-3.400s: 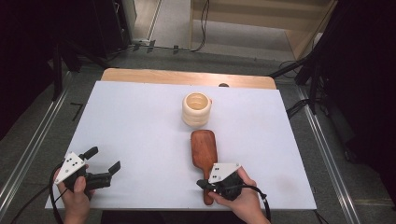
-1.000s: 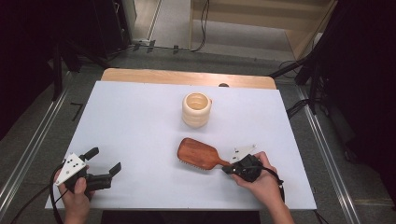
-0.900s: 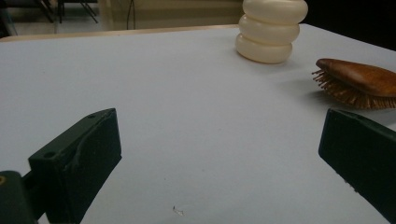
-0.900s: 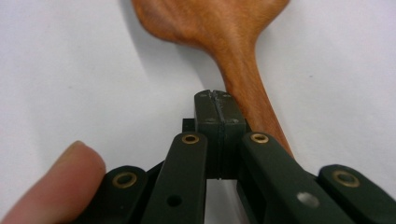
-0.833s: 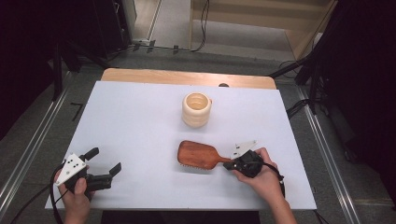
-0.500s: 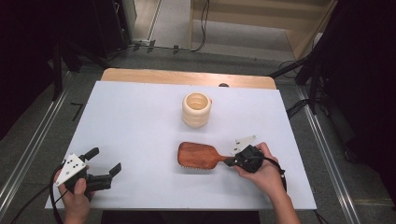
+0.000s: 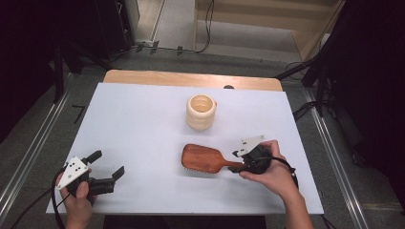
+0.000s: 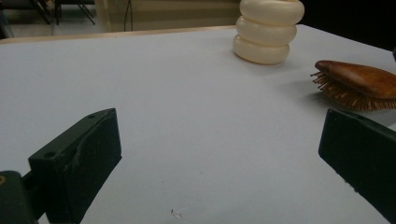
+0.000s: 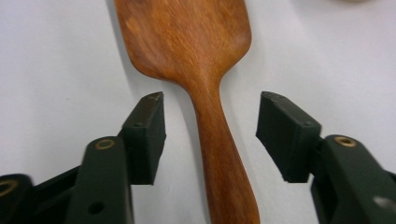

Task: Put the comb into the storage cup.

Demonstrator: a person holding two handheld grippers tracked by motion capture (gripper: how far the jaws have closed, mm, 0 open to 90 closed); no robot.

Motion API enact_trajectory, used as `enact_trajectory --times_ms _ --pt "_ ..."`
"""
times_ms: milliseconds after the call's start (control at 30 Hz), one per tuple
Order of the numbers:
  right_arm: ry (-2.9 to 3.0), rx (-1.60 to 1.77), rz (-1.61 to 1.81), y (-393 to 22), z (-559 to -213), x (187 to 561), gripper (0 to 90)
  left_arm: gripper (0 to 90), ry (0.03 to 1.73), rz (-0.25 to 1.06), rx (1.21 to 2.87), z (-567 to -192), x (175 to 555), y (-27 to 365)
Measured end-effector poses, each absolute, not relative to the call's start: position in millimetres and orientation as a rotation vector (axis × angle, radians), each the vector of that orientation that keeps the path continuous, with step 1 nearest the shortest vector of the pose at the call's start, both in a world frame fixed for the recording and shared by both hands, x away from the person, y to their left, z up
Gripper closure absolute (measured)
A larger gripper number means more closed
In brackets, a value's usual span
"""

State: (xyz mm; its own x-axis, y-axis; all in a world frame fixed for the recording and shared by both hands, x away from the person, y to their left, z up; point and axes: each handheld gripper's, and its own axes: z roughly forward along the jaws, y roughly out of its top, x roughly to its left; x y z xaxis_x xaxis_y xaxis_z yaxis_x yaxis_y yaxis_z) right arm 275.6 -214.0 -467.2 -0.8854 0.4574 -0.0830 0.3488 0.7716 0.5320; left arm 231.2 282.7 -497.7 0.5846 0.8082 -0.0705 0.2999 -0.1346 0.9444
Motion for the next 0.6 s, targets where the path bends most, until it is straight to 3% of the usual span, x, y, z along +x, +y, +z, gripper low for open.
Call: enact_trajectory --times_ms 100,333,467,600 --pt "2.779 0.637 0.702 -206 -476 280 40.8 0.0 0.920 0.573 1.710 -498 232 282" --pt "2.798 0.627 0.694 -195 -493 286 57.1 0.0 0.918 0.572 1.712 -498 232 282" --pt "2.810 0.619 0.721 -194 -495 287 60.3 0.0 0.920 0.572 1.713 -498 232 282" --pt "2.821 0.605 0.751 -196 -496 285 69.4 0.0 0.921 0.572 1.713 -498 232 282"
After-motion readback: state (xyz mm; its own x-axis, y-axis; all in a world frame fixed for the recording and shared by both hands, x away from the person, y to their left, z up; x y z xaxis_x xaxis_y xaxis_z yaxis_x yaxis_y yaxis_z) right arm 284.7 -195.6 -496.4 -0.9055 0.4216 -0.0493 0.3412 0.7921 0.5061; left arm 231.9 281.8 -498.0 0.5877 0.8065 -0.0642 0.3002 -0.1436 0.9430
